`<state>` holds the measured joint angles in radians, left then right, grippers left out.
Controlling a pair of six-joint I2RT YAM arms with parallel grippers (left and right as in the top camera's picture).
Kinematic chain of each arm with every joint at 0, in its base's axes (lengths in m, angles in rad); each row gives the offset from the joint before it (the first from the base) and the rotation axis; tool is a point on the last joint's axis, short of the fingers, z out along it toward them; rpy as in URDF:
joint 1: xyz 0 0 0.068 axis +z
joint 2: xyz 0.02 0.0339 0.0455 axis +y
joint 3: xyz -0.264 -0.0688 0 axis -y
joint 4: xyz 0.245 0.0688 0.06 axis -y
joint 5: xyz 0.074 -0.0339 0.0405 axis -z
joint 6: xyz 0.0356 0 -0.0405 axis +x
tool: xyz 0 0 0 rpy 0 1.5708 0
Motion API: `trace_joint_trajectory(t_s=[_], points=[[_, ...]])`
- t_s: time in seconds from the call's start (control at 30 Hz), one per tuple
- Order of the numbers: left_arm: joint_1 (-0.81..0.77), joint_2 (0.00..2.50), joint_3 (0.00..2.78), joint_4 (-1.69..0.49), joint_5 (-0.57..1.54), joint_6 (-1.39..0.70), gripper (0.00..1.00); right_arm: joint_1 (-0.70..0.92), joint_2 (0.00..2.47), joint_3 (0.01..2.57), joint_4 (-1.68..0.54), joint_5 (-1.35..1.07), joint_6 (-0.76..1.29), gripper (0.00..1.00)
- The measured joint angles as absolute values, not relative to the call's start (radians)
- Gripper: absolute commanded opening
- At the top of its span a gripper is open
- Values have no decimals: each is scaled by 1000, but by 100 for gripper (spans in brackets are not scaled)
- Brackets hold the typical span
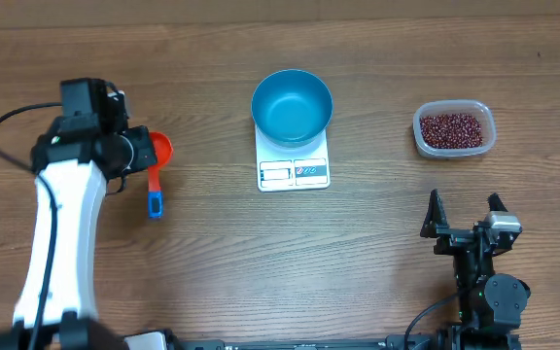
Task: Scoop item into bowl and weigh 150g on scale
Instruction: 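Lift the red scoop with the left gripper and carry it rightward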
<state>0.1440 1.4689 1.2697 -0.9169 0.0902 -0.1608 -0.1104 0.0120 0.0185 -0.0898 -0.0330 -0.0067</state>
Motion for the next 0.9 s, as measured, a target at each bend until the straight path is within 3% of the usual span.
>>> trace_joint_trajectory(t_s=[0.37, 0.9], points=[[144, 1214, 1271, -1126, 289, -364, 4, -110, 12, 19, -89, -33, -7, 100], [144, 1204, 1271, -1387, 324, -927, 4, -110, 12, 19, -90, -32, -7, 100]])
